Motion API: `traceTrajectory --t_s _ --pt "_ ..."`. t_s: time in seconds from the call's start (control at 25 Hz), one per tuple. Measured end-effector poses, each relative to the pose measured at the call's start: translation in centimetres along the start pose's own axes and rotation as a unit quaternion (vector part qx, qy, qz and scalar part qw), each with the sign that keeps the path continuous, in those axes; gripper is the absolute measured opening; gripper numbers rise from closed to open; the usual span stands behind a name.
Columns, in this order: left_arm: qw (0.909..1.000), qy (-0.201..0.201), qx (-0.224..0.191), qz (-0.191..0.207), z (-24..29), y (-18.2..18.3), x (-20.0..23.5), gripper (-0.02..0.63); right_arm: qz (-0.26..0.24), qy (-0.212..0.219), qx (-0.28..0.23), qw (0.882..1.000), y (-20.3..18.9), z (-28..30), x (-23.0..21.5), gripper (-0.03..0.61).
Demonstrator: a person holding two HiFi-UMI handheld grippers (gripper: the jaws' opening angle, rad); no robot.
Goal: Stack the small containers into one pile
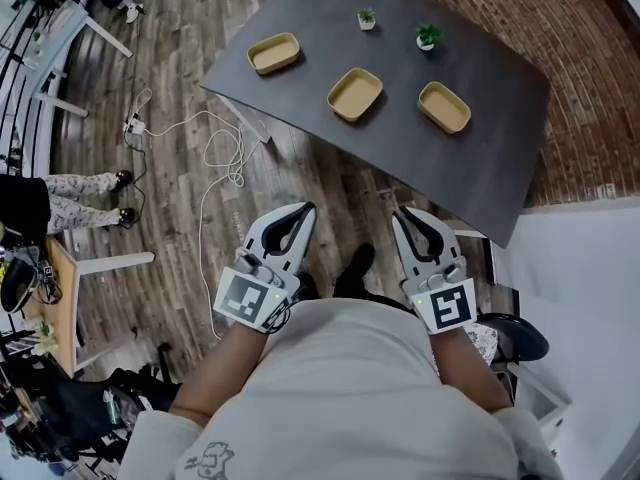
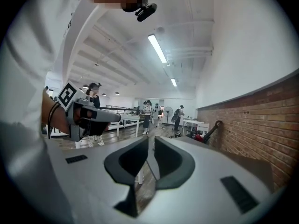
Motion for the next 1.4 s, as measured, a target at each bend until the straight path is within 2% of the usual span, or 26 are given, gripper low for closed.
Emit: traceTrajectory --t_s 0.52,0.88,1.12,1.4 --pt "0.9998 0.014 0.003 0.011 6.1 1.3 -1.8 0.011 0.001 0.034 -0.007 0.999 -0.8 0.1 -5.8 0.135" --pt "0.9996 0.018 -0.004 0.023 7.4 2.6 -2.5 0.011 -0.013 0.057 -0.010 0.998 -0.3 0.2 -6.8 0.163" --pt "0.9994 0.029 -0.008 0.015 7.2 2.3 -1.3 0.011 -0.020 0.074 -0.004 0.997 -0.1 1.5 -6.5 0.164" --pt "0.9991 0.037 -0.017 0.010 7.6 2.9 2.4 0.011 -0.023 0.085 0.008 0.996 0.8 5.3 -6.4 0.164"
Point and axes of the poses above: the fingertips, and each gripper's own axes: z forward along the fingers, x to its left, y out of its top, the point moved 4 cm from there along -z, backward along the fingers, and after that the axes turned 6 degrees about x, right-handed, at the moved point
